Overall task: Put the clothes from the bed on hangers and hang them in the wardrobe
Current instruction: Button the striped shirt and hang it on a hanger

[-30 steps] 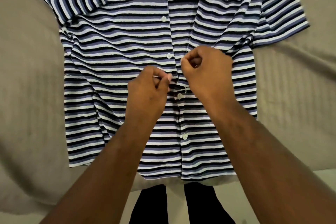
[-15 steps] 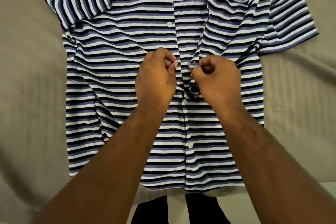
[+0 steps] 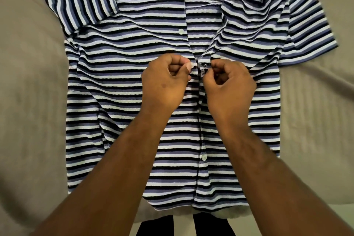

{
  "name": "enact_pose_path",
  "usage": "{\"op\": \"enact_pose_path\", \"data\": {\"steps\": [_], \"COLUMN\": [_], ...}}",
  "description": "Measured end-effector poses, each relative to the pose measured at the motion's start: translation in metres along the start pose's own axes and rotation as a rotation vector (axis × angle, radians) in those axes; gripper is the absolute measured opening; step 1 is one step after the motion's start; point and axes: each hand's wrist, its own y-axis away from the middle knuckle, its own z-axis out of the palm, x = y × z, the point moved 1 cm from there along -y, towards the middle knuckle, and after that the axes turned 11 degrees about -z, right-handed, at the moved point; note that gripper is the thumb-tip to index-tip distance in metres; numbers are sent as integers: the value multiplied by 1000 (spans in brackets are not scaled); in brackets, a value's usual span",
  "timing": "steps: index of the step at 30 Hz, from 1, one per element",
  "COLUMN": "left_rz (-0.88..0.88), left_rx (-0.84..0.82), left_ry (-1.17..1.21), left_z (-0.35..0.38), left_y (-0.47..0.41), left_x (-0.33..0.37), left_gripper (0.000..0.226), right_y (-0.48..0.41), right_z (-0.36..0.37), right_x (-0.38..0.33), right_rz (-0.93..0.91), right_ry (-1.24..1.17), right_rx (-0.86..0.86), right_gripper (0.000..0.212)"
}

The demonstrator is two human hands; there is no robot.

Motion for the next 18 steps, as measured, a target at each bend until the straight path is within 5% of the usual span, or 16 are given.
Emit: {"op": "enact_pose_path", "data": {"steps": [5,18], "left_rz": [-1,-34], "left_rx": [-7,-44], "left_ry": [20,62], "left_z": [0,-2], "left_y": [0,-2], "left_x": [-2,-10], "left_gripper": [4,8], "right_y": [3,-2], "right_z": [6,4], "right_x": [-6,4], "right_rz": [-62,138], "right_ry": [-74,-377], "right_rx": [-77,-236], "right_gripper": [16,14]}}
